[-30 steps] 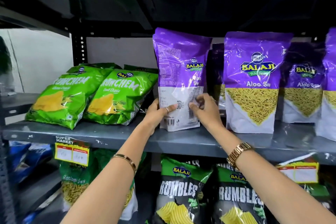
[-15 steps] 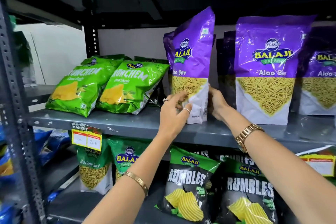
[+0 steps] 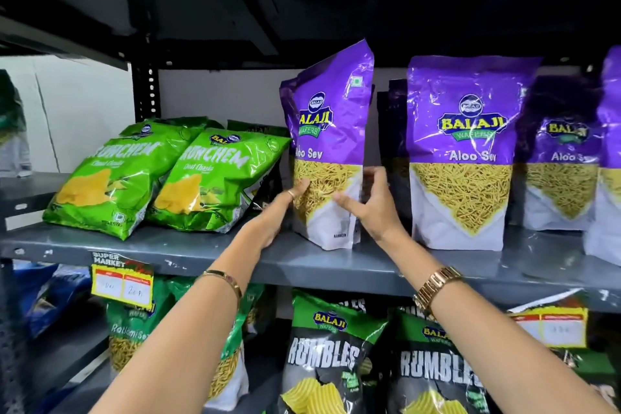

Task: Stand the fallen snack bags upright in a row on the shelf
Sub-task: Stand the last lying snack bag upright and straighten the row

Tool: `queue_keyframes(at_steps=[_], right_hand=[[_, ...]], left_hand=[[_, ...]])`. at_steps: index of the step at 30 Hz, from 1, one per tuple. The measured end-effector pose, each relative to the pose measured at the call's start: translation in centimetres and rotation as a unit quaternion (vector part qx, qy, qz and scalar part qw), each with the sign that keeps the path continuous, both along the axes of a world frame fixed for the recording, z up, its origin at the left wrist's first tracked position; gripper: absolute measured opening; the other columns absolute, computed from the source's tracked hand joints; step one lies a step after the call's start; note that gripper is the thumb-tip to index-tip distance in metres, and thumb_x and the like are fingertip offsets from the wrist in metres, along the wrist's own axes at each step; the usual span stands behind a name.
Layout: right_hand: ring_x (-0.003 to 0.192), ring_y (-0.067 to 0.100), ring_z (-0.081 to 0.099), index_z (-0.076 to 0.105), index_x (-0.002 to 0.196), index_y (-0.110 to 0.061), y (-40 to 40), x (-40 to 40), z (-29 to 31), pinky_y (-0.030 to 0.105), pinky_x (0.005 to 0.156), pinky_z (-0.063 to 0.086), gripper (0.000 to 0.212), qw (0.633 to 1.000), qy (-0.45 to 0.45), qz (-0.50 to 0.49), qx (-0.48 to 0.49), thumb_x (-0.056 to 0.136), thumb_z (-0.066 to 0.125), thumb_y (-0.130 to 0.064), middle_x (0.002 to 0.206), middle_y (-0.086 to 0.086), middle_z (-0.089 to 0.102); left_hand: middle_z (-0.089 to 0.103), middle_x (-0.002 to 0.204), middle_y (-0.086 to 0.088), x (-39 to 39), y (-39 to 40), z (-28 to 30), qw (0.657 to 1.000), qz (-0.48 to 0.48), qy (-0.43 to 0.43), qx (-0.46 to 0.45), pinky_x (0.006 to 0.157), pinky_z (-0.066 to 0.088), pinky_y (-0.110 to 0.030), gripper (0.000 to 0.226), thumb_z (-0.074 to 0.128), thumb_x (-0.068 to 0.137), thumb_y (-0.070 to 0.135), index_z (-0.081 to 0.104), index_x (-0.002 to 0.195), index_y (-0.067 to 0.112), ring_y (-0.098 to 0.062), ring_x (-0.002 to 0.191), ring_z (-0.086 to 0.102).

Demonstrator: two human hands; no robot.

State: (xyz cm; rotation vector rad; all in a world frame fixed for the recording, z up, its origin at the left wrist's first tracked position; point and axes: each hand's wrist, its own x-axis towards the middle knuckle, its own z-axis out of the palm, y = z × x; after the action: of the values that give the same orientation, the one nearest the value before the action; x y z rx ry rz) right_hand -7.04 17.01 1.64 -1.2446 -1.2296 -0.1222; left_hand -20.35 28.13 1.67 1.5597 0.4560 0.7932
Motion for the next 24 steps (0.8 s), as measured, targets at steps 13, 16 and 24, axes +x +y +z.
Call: queue_keyframes(at_steps=[13, 16, 24], right_hand=[[0.094, 0.019, 0.052, 0.054, 0.107, -0.008, 2.8, 2.5, -0.6, 0.029, 0.076, 0.040, 0.035, 0.976, 0.117, -0.047, -0.178, 0.087, 0.052, -0.036, 0.106, 0.008, 0.058], [0.119, 0.023, 0.046, 0.044, 0.127, -0.011, 2.6, 2.4, -0.7, 0.037, 0.101, 0.034, 0.052, 0.950, 0.154, 0.005, -0.270, 0.091, 0.037, -0.047, 0.131, 0.009, 0.050], [0.138, 0.027, 0.029, 0.027, 0.140, -0.010, 1.1, 1.2, -0.7, 0.037, 0.112, 0.022, 0.060, 0.942, 0.158, 0.038, -0.294, 0.094, 0.028, -0.049, 0.149, 0.009, 0.033]], left_hand=[[0.041, 0.138, -0.010, 0.6, 1.2, -1.2, 0.978, 0.162, 0.082, 0.106, 0.102, 0.033, -0.034, 0.079, 0.072, 0.073, 0.044, 0.023, 0.122, 0.007, -0.024, 0.123, 0.043], [0.040, 0.139, -0.007, 0.4, 1.1, -1.4, 0.979, 0.138, 0.103, 0.110, 0.103, 0.032, -0.036, 0.077, 0.068, 0.075, 0.047, 0.020, 0.122, 0.010, -0.024, 0.124, 0.042], [0.031, 0.147, -0.011, -1.2, 0.3, -1.8, 0.976, 0.098, 0.150, 0.126, 0.111, 0.029, -0.040, 0.094, 0.062, 0.076, 0.055, 0.004, 0.135, 0.011, -0.026, 0.132, 0.035]])
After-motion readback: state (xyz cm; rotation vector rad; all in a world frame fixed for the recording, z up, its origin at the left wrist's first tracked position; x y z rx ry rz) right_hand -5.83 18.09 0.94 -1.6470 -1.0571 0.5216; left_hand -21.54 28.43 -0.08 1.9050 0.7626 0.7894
